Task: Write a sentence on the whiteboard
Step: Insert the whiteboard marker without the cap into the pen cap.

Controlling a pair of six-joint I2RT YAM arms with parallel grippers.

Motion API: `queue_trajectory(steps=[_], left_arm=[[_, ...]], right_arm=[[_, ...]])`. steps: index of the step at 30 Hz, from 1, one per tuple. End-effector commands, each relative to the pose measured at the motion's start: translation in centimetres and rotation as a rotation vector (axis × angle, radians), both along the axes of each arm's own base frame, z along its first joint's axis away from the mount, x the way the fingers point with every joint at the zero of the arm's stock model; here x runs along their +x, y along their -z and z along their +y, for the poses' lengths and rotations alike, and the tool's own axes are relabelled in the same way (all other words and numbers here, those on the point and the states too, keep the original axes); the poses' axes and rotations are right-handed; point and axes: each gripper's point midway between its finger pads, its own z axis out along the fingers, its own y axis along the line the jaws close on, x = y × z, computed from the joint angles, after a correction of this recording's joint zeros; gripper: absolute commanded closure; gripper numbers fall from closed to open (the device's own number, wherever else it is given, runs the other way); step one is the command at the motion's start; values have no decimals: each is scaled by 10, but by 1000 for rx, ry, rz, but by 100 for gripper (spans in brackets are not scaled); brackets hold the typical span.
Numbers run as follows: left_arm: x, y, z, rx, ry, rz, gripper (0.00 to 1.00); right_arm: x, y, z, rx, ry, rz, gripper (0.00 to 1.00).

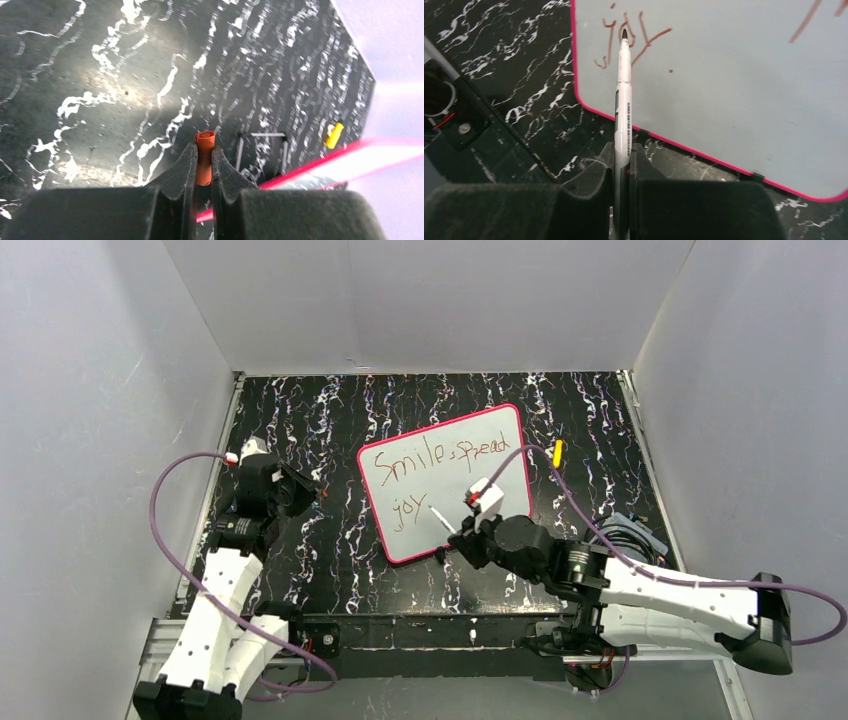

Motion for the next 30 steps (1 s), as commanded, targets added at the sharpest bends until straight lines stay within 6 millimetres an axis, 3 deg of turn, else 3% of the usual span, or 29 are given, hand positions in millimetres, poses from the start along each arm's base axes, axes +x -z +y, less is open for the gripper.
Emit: queue_trajectory(steps=[1, 6, 13, 19, 30], left_arm=[[-22, -38, -32, -101, 160, -81, 100], [-39, -74, -46, -217, 194, -183, 100], [-53, -94, -66, -374, 237, -213, 100], [-63, -89, -82, -438, 276, -175, 100], [-73, -72, -89, -463, 282, -147, 100]], right_arm=[[-16, -32, 47, 120, -109, 78, 99], [-33, -43, 79, 188, -164, 85, 99], [-45, -47, 105, 147, -116, 4, 99], [-40, -48, 117, 123, -13, -47, 99], [-34, -55, 124, 140, 29, -64, 99]])
